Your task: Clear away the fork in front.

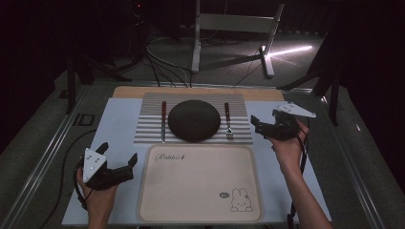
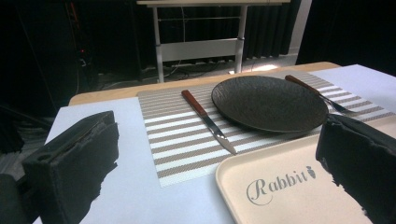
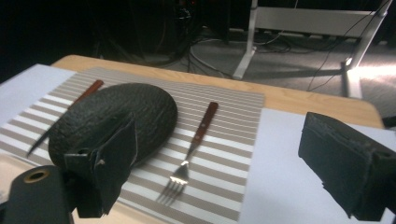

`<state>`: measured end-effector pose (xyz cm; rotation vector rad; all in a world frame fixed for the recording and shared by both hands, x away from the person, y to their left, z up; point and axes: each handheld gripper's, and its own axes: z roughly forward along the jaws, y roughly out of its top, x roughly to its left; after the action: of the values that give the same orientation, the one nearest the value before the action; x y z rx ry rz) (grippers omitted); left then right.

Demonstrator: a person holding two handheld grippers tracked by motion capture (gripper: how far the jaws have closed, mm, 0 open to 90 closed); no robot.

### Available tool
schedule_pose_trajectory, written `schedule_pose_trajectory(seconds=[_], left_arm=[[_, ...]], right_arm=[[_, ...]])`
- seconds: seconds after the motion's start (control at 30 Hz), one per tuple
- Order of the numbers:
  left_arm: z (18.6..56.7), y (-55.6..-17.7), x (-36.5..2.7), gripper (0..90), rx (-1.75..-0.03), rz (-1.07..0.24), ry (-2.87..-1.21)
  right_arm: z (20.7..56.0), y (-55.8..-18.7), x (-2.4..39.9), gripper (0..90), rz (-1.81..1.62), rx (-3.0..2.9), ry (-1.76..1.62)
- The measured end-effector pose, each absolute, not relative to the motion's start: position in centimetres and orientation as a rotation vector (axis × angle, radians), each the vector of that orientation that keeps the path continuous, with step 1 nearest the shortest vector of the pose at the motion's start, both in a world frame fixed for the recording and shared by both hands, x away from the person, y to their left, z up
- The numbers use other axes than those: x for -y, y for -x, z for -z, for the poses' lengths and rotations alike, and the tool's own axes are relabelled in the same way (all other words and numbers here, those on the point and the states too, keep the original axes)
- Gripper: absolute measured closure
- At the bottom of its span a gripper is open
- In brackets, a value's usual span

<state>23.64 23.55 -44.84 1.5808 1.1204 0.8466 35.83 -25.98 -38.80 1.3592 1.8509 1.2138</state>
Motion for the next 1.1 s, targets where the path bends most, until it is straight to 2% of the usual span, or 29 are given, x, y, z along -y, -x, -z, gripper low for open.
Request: schedule_pose_trajectory(seconds=[1.1], left_arm=[[44.9, -23.8, -23.6, 0.0, -1.124, -0.848, -1.579]], right_arm=[[39.1, -43.5, 22.2, 11.7, -1.053, -1.917, -1.374]])
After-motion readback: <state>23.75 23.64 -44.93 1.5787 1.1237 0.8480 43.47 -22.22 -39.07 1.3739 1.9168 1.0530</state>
